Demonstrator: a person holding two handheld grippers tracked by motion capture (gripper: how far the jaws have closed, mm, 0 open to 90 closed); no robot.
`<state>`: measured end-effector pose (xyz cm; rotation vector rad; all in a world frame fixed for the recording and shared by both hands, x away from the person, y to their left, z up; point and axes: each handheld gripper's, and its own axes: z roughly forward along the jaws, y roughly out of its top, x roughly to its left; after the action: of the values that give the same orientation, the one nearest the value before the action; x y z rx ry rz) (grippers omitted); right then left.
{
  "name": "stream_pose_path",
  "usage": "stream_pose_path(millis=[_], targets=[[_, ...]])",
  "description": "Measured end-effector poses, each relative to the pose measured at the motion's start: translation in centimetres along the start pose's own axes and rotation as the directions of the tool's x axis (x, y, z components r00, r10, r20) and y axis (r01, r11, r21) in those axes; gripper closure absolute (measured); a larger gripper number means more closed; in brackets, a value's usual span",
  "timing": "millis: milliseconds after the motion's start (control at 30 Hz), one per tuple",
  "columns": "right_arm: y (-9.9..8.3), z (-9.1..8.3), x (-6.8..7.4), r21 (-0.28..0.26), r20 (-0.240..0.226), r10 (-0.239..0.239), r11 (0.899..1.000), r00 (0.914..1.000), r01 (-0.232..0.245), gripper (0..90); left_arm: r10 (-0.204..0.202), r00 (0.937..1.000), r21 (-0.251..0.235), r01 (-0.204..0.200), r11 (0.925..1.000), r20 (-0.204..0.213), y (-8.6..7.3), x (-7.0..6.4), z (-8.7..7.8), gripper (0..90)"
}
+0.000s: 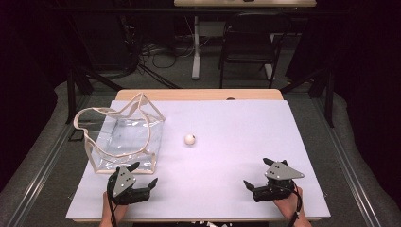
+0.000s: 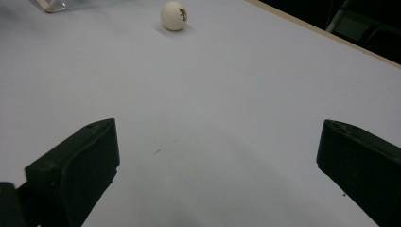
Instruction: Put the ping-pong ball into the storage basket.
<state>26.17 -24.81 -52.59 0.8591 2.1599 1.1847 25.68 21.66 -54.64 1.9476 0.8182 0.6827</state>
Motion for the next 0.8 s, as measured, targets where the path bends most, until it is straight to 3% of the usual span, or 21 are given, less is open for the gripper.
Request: stream_pose_path(millis=[233,400,800], targets=[[0.06,0.18,-0.06,0.010,-0.007,-0.001,1.000,1.0000,0.001,0.0,0.009,1.0000,0.006,-0.009,0.9999,-0.004,0.00,0.09,0.12,16.3],[0.03,0.25,-0.09,0.025,-0.016,0.002,1.000,0.9999,-0.002,0.0,-0.018,0.9998,0.004,0.018,0.9998,-0.005,-0.15,0.48,0.19,16.3],[0.59,0.97,-0.02,0.059,-0.024,-0.004,0.998,0.9997,0.005,0.0,-0.003,1.0000,-0.002,0.003,1.0000,0.007,0.00,0.15,0.18,16.3]])
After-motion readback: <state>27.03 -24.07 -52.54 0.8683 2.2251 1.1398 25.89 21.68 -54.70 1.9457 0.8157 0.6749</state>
